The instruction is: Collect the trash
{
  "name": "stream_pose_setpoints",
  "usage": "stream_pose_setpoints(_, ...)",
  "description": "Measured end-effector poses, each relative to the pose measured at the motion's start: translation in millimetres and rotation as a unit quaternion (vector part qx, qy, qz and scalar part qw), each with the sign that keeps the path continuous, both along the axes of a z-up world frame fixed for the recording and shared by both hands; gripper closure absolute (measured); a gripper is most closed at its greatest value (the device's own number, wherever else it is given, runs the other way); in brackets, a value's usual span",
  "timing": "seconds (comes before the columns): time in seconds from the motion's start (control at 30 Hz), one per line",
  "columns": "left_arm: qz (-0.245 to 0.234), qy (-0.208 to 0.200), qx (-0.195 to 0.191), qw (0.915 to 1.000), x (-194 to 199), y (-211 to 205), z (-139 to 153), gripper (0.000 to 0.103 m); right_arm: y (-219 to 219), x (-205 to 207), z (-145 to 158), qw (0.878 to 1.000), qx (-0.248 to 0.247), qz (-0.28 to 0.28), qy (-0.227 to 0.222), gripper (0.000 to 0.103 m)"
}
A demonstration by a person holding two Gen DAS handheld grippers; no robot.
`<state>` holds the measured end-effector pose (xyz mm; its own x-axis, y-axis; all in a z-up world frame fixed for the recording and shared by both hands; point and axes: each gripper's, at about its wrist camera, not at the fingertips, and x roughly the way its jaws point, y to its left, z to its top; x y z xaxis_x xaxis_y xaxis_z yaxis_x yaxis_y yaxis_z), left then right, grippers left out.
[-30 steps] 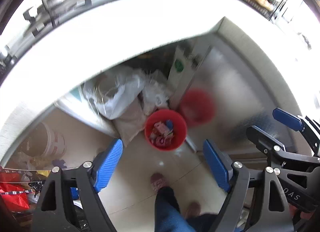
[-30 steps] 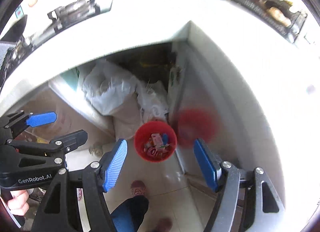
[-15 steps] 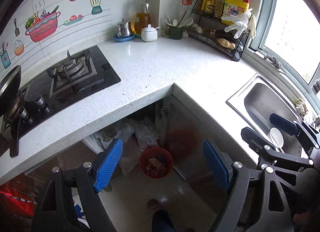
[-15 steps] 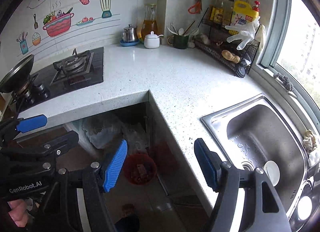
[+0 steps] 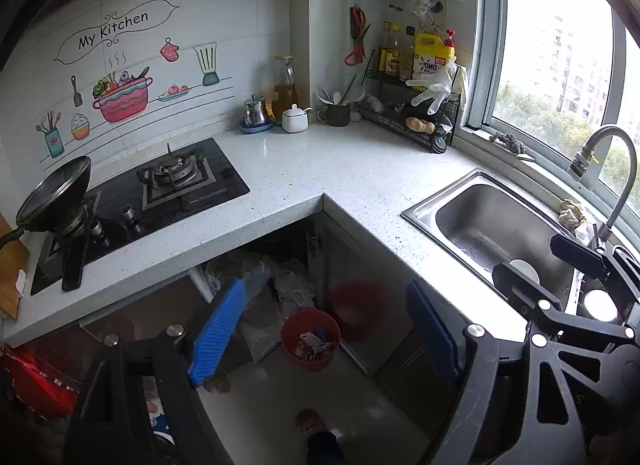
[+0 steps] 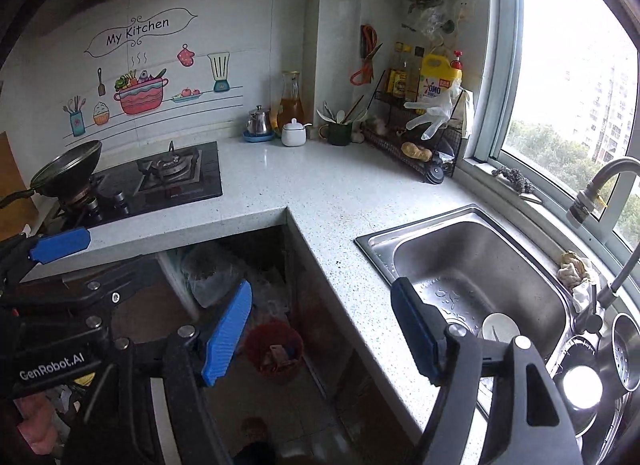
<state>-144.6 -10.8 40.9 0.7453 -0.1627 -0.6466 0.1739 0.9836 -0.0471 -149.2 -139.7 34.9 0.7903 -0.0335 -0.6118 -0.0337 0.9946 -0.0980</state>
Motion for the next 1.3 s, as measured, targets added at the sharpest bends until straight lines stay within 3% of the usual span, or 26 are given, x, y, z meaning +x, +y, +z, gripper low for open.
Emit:
stream_pose_setpoints(0.17,0.004,0.005,0.001,1.0000,-30,-9,-6,0.022,-5,-30,1,1.000,0.007,0.000,-0.005,0.027)
stream_pose_setpoints(0.4,-0.009,-0.002,0.009,0.9999,-63,-13,-3,0.022,-6,-52,0,1.000,0.010,-0.007,-0.009,0.026)
stream_pose_setpoints(0.83,-0.016,0.000,0.006,0.9999,-78,-25,-5,0.022,-10,-68,-3,0.999,0.012,-0.029,-0.023,0.022)
stream_pose_setpoints(1.3,-0.003,-0.003,0.010,0.9999,-88,-32,-2,0.022,-14,-81,-2,0.999,0.022,-0.013,-0.020,0.022)
